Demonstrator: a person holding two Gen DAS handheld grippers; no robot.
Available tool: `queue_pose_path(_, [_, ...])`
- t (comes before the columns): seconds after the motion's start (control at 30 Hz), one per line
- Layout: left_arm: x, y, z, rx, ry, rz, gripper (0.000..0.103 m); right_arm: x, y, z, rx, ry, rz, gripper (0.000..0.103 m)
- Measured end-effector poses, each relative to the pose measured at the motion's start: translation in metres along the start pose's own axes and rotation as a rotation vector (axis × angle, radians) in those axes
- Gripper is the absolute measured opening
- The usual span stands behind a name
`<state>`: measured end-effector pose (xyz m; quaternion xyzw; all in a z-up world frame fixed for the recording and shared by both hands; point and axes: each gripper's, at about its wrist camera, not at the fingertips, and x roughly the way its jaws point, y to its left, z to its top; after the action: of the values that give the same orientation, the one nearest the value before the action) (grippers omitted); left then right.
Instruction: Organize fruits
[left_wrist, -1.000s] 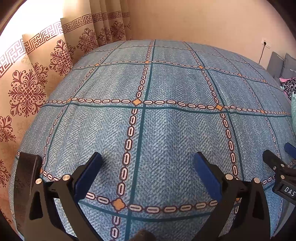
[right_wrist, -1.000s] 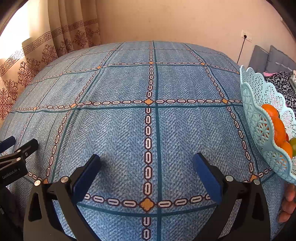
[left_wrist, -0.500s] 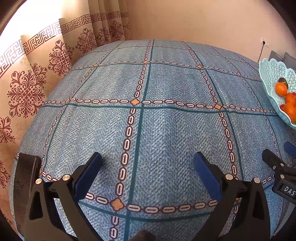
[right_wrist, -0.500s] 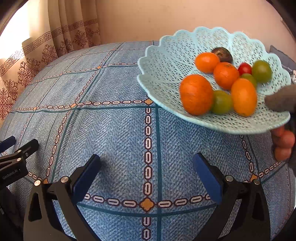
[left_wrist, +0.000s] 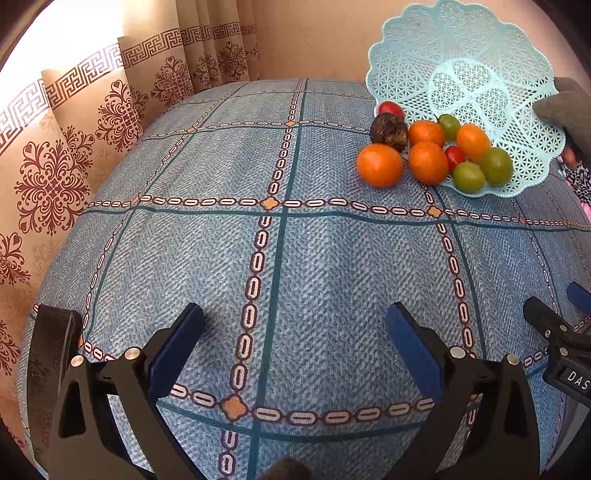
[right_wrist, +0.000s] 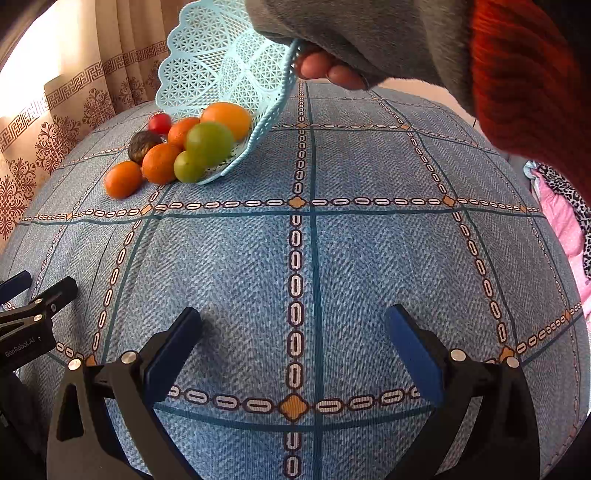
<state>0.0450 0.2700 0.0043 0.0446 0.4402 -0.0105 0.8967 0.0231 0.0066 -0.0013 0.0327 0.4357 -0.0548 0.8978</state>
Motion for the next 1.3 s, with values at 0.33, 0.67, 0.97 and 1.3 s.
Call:
queue_pose_path(0.33, [0.0002, -0.0001, 0.0000, -0.003, 0.001, -0.005, 0.100, -0.0011, -0.0016, 0.0002, -0.001, 0.001, -0.001, 0.098])
queue_pose_path(0.67, [0.0004, -0.0001, 0.0002, -0.001, 0.001, -0.001, 0.100, -0.0004, -0.0009, -0.0004, -0.001, 0.000, -0.001, 0.098])
queue_pose_path(0.97, [0.0007, 0.0000, 0.0003, -0.001, 0.003, 0.000, 0.101, 0.0004, -0.0016, 0.0003, 0.000, 0.000, -0.001, 0.098])
queue_pose_path(1.3, [0.0005, -0.0001, 0.0004, -0.001, 0.003, 0.008, 0.101, 0.0009, -0.0017, 0.0001, 0.000, 0.000, -0.002, 0.098])
